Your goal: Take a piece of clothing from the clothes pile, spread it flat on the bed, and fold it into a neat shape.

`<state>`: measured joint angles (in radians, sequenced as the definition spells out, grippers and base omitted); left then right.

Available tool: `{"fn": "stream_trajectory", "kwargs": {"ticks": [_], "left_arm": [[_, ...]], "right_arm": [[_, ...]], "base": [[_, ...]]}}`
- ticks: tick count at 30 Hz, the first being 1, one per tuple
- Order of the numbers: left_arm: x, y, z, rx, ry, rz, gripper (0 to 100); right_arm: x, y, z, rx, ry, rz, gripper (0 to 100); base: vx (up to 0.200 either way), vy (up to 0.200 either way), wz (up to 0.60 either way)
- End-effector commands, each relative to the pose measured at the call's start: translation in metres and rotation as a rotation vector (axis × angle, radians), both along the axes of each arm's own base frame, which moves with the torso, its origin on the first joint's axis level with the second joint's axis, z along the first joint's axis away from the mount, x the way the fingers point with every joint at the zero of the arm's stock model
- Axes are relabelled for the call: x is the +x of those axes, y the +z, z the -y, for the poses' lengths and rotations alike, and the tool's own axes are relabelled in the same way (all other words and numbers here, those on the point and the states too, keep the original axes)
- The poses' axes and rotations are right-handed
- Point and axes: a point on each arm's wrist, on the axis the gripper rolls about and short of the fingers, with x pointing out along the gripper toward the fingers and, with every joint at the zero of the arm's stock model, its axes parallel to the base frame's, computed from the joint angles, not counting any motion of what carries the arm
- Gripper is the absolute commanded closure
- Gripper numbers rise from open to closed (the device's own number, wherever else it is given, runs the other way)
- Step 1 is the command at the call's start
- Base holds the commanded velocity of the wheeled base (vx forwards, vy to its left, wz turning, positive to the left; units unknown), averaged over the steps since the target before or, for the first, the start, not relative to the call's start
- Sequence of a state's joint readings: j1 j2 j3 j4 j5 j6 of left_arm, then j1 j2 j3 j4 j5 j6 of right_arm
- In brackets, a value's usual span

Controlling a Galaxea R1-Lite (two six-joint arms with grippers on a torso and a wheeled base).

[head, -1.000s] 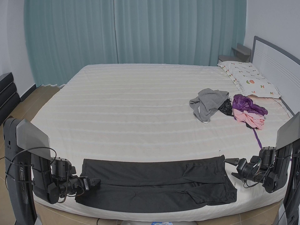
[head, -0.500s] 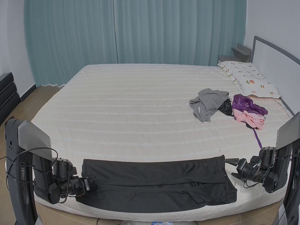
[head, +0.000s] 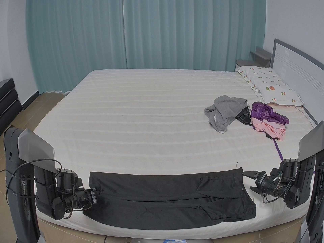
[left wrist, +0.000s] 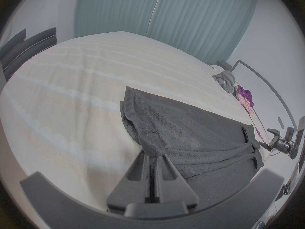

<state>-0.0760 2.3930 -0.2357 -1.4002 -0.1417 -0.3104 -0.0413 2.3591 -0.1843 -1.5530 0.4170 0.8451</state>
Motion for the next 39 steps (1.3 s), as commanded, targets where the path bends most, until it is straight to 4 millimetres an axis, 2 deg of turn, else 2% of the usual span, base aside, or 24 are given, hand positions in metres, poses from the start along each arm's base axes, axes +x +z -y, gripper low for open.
{"fn": "stream_trajectory", "kwargs": {"ticks": [1,7,13,28,35,39], "left_arm": [[0.001,0.003,0.001,-0.011,0.009,0.008,100],[0.001,0.002,0.001,-0.022,0.017,0.004,100],[0.003,0.002,0.002,-0.021,0.014,0.012,100],[0.02,0.007,0.003,-0.07,0.059,0.07,100],[0.021,0.009,0.008,-0.093,0.063,0.074,100],[0.018,0.031,0.023,-0.152,0.044,0.126,100]], "right_arm": [[0.001,0.002,0.0,0.0,0.0,0.016,0],[0.001,0.001,0.0,0.0,0.0,0.014,0],[0.002,0.001,0.0,-0.001,0.0,0.017,0],[0.003,0.001,0.0,0.003,0.003,0.02,0],[0.003,0.001,0.0,0.003,0.003,0.02,0],[0.003,0.001,0.0,0.003,0.003,0.02,0]], "base": [[0.0,0.0,0.0],[0.0,0.0,0.0],[-0.2,0.0,0.0],[0.0,0.0,0.0],[0.0,0.0,0.0],[0.0,-0.1,0.0]]}}
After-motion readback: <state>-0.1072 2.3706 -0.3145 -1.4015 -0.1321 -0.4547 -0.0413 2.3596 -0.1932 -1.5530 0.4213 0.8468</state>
